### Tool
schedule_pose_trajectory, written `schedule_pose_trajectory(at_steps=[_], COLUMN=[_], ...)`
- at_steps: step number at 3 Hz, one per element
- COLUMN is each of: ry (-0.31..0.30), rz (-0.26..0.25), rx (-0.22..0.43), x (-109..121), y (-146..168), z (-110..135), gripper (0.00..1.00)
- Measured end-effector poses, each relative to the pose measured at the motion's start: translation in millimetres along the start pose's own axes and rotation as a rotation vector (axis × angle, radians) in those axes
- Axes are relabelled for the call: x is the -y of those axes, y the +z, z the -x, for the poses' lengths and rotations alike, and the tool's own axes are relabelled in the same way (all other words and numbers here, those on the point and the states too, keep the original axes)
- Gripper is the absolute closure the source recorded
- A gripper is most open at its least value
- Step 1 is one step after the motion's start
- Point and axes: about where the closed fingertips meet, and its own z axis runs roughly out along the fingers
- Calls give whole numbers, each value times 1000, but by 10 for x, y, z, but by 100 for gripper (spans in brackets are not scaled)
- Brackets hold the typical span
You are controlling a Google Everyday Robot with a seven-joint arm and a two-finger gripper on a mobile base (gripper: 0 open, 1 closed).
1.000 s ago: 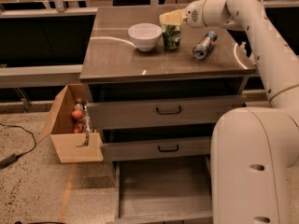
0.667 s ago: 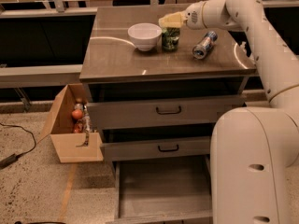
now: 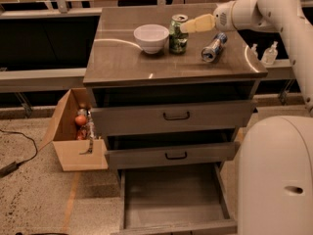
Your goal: Pick green can from white bowl and place on counter
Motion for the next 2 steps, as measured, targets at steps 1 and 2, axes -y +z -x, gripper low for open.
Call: schedule_pose_trajectory(at_steps=[1,2], ry=[-30,-36], rz=[-90,-97], rx=[-71,-85], x=[202,209], y=[-311,-305], z=[-129,-163], gripper=[0,0])
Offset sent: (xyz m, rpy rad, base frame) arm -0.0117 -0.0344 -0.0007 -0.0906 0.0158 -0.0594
